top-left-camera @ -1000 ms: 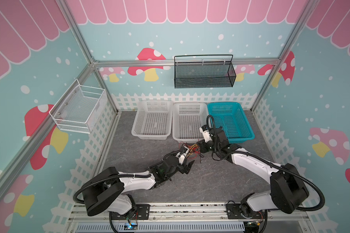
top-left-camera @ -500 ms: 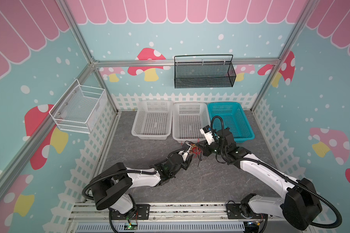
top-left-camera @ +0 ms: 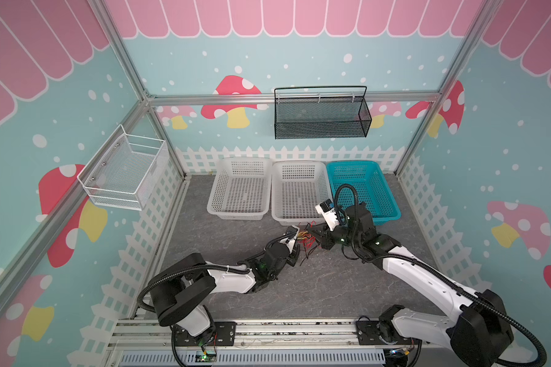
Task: Untangle and sort cables by color
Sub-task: Untie the cable.
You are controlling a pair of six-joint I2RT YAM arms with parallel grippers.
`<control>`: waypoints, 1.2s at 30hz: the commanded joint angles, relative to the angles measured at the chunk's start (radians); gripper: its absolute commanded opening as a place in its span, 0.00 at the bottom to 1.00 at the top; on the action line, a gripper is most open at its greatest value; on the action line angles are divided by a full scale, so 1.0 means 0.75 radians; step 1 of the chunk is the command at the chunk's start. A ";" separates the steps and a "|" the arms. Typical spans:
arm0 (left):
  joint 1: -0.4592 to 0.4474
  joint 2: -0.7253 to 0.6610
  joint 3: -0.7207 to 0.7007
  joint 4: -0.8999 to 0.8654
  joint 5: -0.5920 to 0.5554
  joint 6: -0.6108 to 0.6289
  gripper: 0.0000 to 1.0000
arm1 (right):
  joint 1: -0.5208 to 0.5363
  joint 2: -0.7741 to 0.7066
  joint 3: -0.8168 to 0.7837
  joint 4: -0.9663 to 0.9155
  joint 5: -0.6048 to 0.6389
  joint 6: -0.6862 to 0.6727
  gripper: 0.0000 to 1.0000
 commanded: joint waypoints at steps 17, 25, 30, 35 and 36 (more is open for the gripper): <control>0.015 -0.104 -0.161 -0.097 -0.340 -0.085 0.00 | 0.004 -0.119 0.065 -0.216 0.621 -0.017 0.00; 0.072 -0.208 -0.213 -0.222 -0.388 -0.111 0.00 | -0.008 -0.083 0.058 -0.337 0.825 -0.007 0.00; 0.125 -0.322 -0.279 -0.247 -0.362 -0.166 0.00 | -0.025 -0.060 0.023 -0.347 0.837 0.026 0.00; 0.169 -0.441 -0.303 -0.303 -0.351 -0.181 0.00 | -0.036 -0.027 -0.007 -0.351 0.869 0.030 0.00; 0.178 -0.466 -0.303 -0.325 -0.347 -0.183 0.00 | -0.038 -0.024 -0.015 -0.346 0.874 0.030 0.00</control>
